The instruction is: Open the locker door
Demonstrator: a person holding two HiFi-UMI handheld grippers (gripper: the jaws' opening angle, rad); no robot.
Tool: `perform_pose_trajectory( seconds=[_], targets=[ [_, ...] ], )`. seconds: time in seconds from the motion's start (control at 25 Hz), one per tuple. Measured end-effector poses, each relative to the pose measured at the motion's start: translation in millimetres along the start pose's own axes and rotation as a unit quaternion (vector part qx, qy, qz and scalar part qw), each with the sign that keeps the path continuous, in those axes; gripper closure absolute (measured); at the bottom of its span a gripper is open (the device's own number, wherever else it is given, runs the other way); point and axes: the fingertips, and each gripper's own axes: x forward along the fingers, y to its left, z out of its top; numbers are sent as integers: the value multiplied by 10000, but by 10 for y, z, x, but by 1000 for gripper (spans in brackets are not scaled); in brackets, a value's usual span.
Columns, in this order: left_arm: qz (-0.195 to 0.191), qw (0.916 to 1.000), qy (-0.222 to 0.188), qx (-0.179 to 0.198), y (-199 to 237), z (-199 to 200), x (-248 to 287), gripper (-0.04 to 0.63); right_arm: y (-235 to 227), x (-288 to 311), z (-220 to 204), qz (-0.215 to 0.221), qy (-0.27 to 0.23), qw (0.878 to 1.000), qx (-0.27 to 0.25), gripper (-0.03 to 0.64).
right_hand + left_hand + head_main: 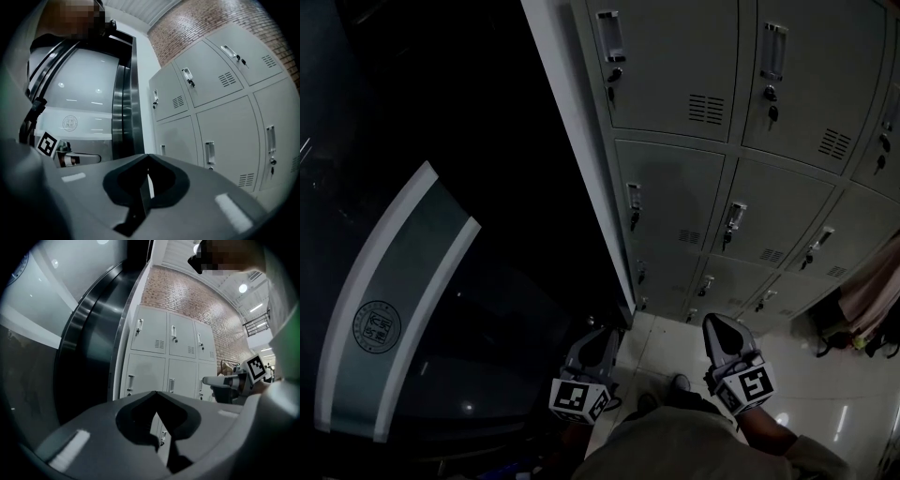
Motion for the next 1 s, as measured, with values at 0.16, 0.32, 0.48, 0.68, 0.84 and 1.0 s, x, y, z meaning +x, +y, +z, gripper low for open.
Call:
perform_pose_trajectory(
  seconds=[0.16,0.32,0.48,0.68,0.84,1.0],
  targets=[
    [155,9998,69,-69,36,-80,56,534,19,152,2,258,9,9997,10,617],
    [240,9996,123,-79,32,-154,56,534,21,197,-157,408,144,9990,148,617],
    [370,9992,168,23,73,-154,32,534,-34,187,-170,425,154,9987,221,617],
    [358,9991,217,14,102,-142,142,534,-222,311,-63,430,-433,9980,154,617],
    [382,9991,162,72,149,-158,262,534,-279,459,-113,534,-398,9978,67,617],
    [405,9990,193,-30,166,-194,362,534,-292,690,-289,557,226,9980,189,617]
  ],
)
